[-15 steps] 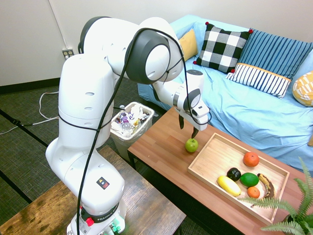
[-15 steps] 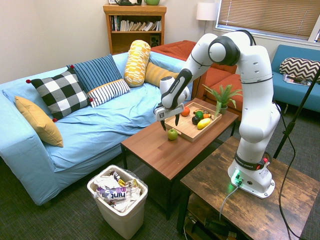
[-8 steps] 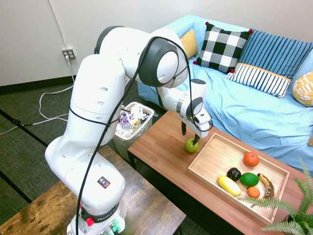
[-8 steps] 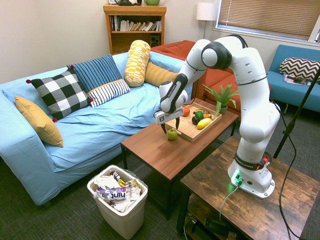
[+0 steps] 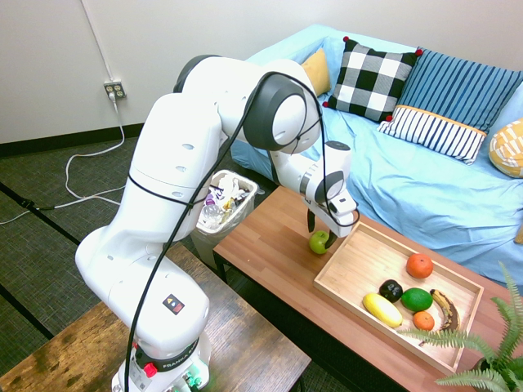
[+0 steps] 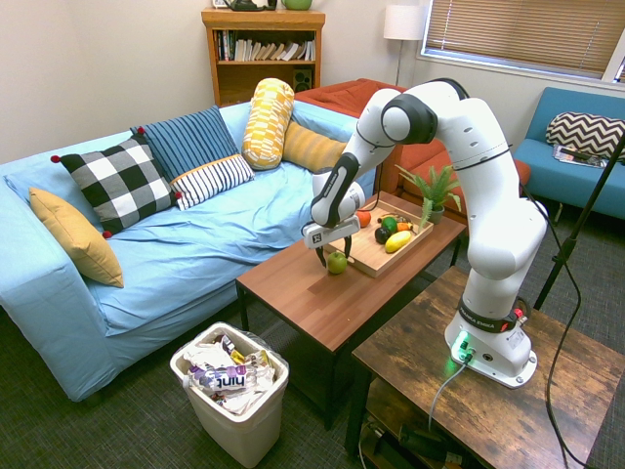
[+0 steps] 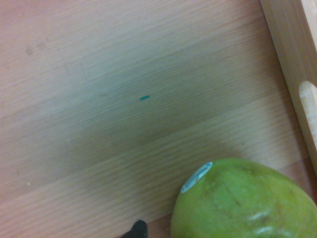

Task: Put the apple in the tray

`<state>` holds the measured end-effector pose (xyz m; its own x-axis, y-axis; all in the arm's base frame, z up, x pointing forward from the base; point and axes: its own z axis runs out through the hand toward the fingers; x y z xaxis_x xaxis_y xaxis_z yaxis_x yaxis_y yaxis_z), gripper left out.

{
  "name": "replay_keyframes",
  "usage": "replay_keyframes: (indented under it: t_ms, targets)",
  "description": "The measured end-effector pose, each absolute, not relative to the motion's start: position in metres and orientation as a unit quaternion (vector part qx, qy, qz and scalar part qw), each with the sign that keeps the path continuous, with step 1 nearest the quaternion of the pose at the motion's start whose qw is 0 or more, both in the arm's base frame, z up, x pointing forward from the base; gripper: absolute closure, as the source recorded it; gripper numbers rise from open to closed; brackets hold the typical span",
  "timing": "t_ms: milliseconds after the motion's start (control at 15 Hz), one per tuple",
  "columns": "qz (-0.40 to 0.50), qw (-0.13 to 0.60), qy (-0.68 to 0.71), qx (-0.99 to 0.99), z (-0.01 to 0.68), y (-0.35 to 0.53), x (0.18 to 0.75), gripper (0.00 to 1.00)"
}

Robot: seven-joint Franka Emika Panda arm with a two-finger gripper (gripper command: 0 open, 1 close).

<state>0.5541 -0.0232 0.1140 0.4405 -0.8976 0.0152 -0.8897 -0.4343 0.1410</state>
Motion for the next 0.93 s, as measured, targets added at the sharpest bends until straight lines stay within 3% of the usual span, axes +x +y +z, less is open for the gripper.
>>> replay_keyframes:
  t_ms: [67, 133, 933]
  targets:
    - [-0.034, 0.066, -0.528, 0.846, 0.1094, -0.0247, 0.5535, 0.0]
    - [-0.035, 0.067, -0.527, 0.847, 0.1058, -0.0257, 0.5538, 1.0]
    - [-0.038, 0.049, -0.526, 0.848, 0.1035, -0.0266, 0.5622, 1.0]
